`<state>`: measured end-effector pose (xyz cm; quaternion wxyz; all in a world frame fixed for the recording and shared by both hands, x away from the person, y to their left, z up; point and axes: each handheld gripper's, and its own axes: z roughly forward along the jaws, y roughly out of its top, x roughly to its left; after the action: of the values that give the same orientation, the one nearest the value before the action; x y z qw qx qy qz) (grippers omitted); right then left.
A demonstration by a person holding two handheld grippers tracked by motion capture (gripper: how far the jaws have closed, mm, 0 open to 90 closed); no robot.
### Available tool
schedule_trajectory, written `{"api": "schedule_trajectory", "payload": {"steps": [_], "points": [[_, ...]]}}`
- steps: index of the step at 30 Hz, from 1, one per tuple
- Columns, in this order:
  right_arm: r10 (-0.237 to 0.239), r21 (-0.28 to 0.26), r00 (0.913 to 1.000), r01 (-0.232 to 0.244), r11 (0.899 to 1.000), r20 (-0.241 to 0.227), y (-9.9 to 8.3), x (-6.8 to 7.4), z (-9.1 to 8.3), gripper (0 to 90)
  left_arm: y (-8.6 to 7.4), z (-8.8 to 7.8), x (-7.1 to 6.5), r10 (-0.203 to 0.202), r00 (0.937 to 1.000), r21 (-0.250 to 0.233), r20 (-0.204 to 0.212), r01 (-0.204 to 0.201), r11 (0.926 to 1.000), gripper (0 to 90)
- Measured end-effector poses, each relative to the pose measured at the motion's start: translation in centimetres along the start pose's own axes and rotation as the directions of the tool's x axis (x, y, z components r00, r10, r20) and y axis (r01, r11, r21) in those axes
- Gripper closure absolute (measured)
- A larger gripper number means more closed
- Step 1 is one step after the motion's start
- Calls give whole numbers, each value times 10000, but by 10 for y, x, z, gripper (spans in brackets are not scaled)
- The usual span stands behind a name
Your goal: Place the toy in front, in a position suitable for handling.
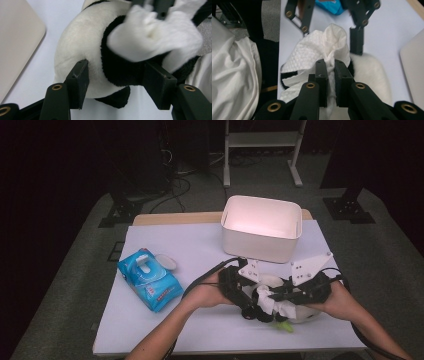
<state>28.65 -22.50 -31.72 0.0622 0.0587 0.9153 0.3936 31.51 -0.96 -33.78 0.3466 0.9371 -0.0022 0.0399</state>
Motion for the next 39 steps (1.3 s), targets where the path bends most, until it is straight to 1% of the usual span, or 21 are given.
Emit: {"api": "schedule_trajectory", "payload": {"steps": [3, 5, 7, 10, 14, 16, 18, 20, 22, 23, 25, 26, 27, 29, 30, 32, 34, 35, 36, 37, 39], "points": [[-104, 47, 9999, 104, 9999, -83, 5, -1, 5, 822, 1, 0, -2, 146, 9999, 149, -79, -144, 9998, 392], [-176, 134, 9998, 177, 9998, -84, 6, -2, 6, 822, -1, -1, -2, 51, 10000, 78, -70, -50, 10000, 392], [-102, 182, 9999, 102, 9998, -12, 4, -4, 3, 822, -1, -1, -2, 19, 10000, 41, -43, -19, 10000, 393], [127, 163, 9997, -131, 9998, 227, -4, -8, -4, 821, -1, -1, -3, 65, 10000, 74, -38, -64, 10000, 393], [589, 200, 9966, -601, 9980, 575, -21, -13, -17, 821, -1, -1, -3, 62, 10000, 94, 5, -62, 9999, 393], [798, 288, 9935, -823, 9962, 810, -28, -16, -23, 820, -2, -1, -3, 71, 10000, 110, 34, -71, 9999, 393], [946, 491, 9898, -1002, 9938, 1065, -36, -19, -26, 820, -2, -2, -3, 16, 10000, 85, 62, -17, 10000, 393], [1214, 413, 9882, -1256, 9912, 930, -44, -21, -25, 820, -2, -2, -3, -14, 9999, 85, 149, 13, 10000, 392], [1302, 331, 9879, -1334, 9905, 840, -47, -20, -22, 820, -1, -5, -2, -11, 9998, 167, 197, 8, 9999, 389], [1246, 322, 9887, -1276, 9913, 829, -47, -20, -21, 820, 0, -6, -1, -9, 9998, 167, 201, 6, 9999, 386], [1255, 284, 9893, -1279, 9914, 740, -46, -18, -19, 820, 1, -11, 1, -121, 9996, -5, 273, 122, 9999, 383], [1250, 242, 9898, -1270, 9916, 689, -46, -18, -18, 820, 1, -13, 1, -185, 9994, -166, 309, 190, 9997, 383], [1237, 237, 9904, -1253, 9918, 617, -45, -17, -17, 820, 2, -14, 1, -187, 9994, -232, 287, 194, 9995, 382], [1149, 264, 9919, -1164, 9929, 535, -43, -15, -15, 820, 5, -14, 1, -187, 9996, -140, 198, 190, 9997, 378], [1104, 290, 9925, -1120, 9933, 523, -42, -14, -15, 820, 5, -13, 1, -157, 9997, -15, 189, 157, 9999, 377], [977, 343, 9934, -999, 9944, 602, -41, -12, -15, 819, 5, -9, 1, -167, 9995, 54, 275, 166, 9998, 377], [896, 328, 9936, -920, 9952, 683, -38, -11, -16, 819, 4, -6, 0, -251, 9990, -53, 374, 254, 9997, 379], [874, 297, 9941, -894, 9956, 641, -36, -11, -15, 819, 4, -4, 0, -191, 9991, -31, 388, 192, 9998, 382], [829, 287, 9944, -849, 9960, 648, -34, -11, -14, 819, 4, -2, -2, -254, 9988, -53, 419, 256, 9997, 383], [768, 227, 9950, -784, 9967, 636, -31, -11, -13, 819, 4, -2, -2, -176, 9987, -39, 483, 178, 9998, 385], [643, 18, 9968, -645, 9979, 483, -24, -12, -9, 819, 5, -1, -5, -50, 9988, 2, 483, 50, 10000, 387]]}}
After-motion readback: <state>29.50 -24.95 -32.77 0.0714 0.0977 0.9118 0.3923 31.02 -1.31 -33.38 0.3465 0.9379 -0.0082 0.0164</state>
